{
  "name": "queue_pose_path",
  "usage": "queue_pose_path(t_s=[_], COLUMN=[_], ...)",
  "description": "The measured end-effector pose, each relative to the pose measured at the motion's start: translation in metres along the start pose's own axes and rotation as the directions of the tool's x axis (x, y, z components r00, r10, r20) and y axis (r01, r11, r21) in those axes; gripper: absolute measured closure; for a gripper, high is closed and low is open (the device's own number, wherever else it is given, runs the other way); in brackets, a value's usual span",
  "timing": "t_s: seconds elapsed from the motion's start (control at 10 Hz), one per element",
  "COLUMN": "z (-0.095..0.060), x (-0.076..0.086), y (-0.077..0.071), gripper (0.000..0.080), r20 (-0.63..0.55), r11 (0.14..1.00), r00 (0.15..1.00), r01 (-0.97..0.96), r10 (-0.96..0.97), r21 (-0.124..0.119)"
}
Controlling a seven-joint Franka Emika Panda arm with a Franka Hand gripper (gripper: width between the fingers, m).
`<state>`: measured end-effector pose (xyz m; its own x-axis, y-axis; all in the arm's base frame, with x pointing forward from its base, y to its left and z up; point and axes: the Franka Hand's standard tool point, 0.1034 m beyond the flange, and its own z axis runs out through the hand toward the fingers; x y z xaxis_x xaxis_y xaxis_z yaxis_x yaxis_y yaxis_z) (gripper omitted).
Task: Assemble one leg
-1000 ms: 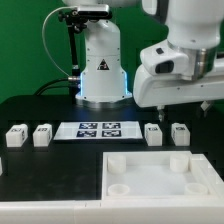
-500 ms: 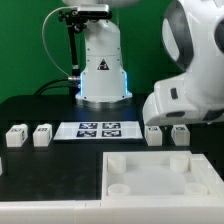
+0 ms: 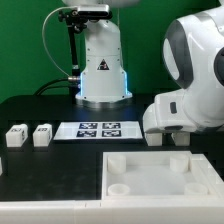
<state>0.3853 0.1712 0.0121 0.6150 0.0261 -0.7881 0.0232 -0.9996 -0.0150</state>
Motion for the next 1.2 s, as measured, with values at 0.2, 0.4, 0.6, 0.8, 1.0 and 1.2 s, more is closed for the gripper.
queue_pose_path(t_s=[0.2, 0.4, 0.6, 0.8, 1.0, 1.2], z=[0.002, 0.002, 0.002, 0.002, 0.002, -0.024], x=[-0.001, -0.001, -0.001, -0.001, -0.001, -0.009], y=[-0.003, -0.003, -0.003, -0.003, -0.003, 0.006], gripper=[0.0151, 0.0384, 0.051, 0.051, 0.051, 0.051], r20=[0.002, 0.002, 0.002, 0.002, 0.002, 0.03], r11=[1.0, 1.0, 1.0, 1.0, 1.0, 0.998], r00=[1.0, 1.0, 1.0, 1.0, 1.0, 0.998], r01=[0.006, 0.007, 0.007, 0.007, 0.007, 0.061], r10=[-0.006, -0.007, -0.007, -0.007, -0.007, -0.061], r21=[-0.006, -0.006, -0.006, -0.006, -0.006, -0.007])
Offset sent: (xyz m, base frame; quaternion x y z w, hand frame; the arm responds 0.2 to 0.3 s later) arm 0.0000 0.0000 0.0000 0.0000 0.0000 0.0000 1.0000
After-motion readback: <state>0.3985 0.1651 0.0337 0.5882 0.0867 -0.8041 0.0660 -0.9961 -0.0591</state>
